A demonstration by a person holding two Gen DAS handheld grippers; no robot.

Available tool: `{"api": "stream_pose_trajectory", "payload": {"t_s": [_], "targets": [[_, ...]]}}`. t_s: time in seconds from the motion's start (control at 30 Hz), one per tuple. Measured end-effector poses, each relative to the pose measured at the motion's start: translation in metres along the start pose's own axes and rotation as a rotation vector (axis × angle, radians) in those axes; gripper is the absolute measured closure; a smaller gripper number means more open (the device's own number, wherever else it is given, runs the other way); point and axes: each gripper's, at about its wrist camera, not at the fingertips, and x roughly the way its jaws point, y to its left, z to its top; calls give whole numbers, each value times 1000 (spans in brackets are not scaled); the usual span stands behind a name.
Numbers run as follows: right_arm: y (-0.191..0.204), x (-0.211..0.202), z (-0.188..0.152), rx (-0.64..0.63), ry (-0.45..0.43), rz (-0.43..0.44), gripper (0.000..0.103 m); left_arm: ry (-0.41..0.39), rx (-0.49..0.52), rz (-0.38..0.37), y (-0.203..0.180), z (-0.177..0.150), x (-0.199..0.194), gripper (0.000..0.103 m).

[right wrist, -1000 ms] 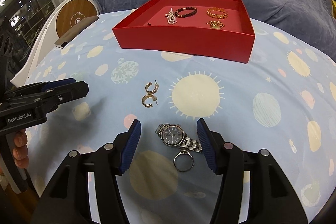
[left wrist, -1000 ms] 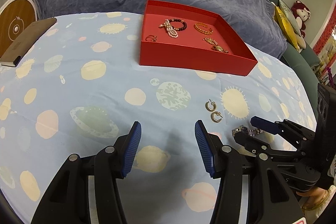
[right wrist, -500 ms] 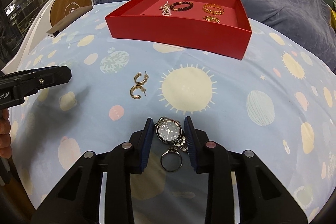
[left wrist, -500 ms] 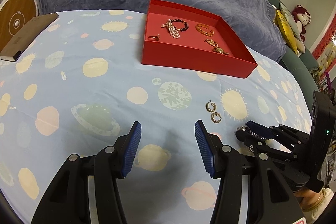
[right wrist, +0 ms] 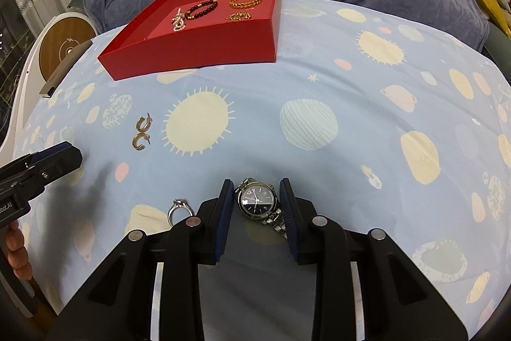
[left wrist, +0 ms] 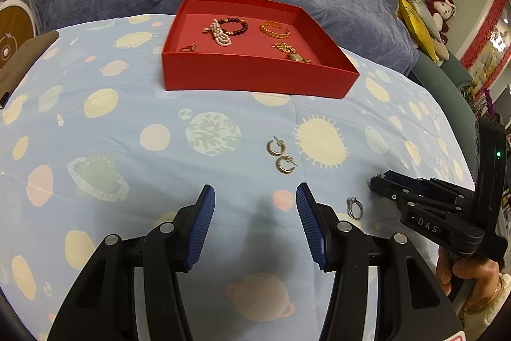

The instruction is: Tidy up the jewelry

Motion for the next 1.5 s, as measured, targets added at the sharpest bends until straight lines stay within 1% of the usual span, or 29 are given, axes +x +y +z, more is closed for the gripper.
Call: {"api": "stream_pose_trajectory", "payload": {"t_s": [0.23, 0.33, 0.47, 0.53, 0.6, 0.67, 0.73, 0.77, 0.83, 0.93, 0.97, 1.0, 1.13, 1.3, 1.5], "targets": [[-16, -16, -24, 21, 3, -22, 74, 46, 89, -61, -50, -13, 19, 52], [-24, -22, -33, 29, -2, -21, 74, 49, 127, -77, -72, -19, 27, 52], [-33, -28, -40, 43, -2, -11, 74, 52, 158, -61, -90, -27, 42, 52], [-34, -29, -43, 44, -3, -9, 74, 23, 178, -42, -98, -28, 45, 52], [-35, -31, -45, 46, -4, -6, 74, 17, 196, -40, -104, -28, 48, 52], [-36, -31, -46, 48, -4, -3, 74, -12, 208, -17, -108, -29, 51, 56], [-36, -32, -47, 48, -4, -4, 74, -41, 249, 28, -113, -32, 54, 67], [-36, -32, -47, 46, -4, -5, 74, -42, 254, 35, -113, -32, 54, 68], [-37, -33, -48, 48, -4, -3, 74, -43, 244, 29, -111, -30, 55, 86], [-38, -33, -46, 53, -2, -1, 74, -40, 235, 17, -107, -27, 56, 88], [-38, -33, -47, 55, -1, -1, 74, -42, 239, 22, -107, -27, 55, 90], [-38, -33, -46, 57, 0, -2, 74, -37, 239, 25, -105, -28, 55, 100], [-36, -36, -45, 57, -6, -1, 74, -14, 199, -4, -95, -25, 52, 100], [-32, -37, -42, 53, -10, 5, 74, -8, 182, 0, -85, -26, 47, 100], [-26, -37, -41, 45, -11, 17, 74, -10, 139, -18, -73, -22, 36, 102]]}}
